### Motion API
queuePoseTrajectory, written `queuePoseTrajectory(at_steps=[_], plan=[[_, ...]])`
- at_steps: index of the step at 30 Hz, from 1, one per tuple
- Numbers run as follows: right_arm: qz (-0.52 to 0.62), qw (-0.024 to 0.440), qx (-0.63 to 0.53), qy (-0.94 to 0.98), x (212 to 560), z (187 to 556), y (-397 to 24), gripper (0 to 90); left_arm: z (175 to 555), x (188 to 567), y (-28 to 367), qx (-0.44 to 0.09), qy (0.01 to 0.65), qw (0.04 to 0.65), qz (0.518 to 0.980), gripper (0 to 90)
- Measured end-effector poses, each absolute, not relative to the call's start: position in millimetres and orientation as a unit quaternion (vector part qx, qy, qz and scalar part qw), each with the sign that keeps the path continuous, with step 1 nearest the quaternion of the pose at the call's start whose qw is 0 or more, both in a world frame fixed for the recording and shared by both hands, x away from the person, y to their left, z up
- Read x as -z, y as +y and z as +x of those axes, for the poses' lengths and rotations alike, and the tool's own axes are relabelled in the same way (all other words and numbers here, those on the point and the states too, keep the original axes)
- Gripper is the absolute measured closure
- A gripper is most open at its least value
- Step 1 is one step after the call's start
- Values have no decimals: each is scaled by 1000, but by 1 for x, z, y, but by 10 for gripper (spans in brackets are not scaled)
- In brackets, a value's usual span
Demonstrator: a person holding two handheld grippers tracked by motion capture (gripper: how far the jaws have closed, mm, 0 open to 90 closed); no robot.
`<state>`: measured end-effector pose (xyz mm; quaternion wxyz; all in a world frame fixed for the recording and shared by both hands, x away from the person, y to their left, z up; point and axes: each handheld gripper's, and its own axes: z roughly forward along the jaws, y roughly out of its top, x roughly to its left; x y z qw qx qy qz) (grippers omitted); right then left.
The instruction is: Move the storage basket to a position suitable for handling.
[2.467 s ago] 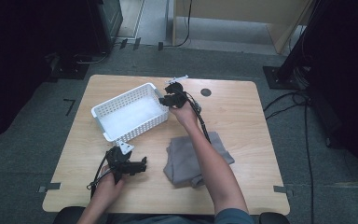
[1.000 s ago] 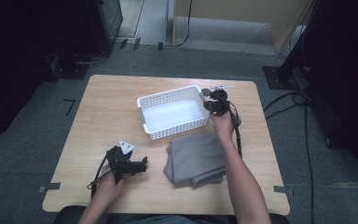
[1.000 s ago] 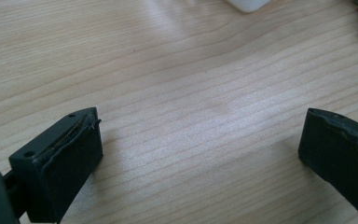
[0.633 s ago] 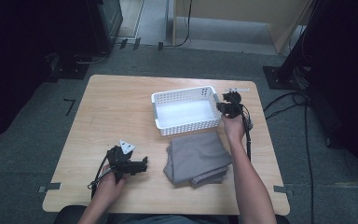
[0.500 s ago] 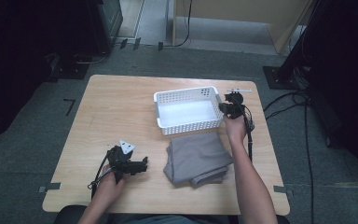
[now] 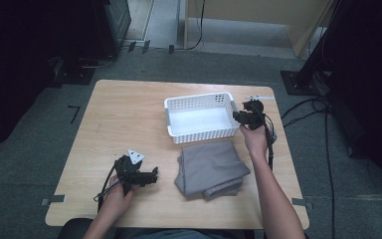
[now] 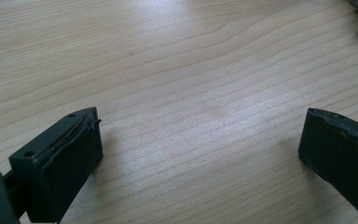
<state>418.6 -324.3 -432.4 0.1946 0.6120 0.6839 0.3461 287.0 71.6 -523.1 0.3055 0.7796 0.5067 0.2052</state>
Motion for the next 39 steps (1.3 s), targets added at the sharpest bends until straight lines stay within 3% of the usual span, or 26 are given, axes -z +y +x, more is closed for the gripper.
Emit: queuePoseTrajectory(at_steps=[8,12,27,39], plan=[[572,149,-376,713,432,385,-304,866,287,523,72,-205,507,305,780,0],[556,131,-381,727,436,376,-292,891,287,523,72,-205,507,305,780,0],[482,79,-379,786,466,374,-225,877,287,523,72,-205,507,306,779,0],[458,99,-375,800,470,392,-196,845,287,523,72,-205,507,306,779,0]])
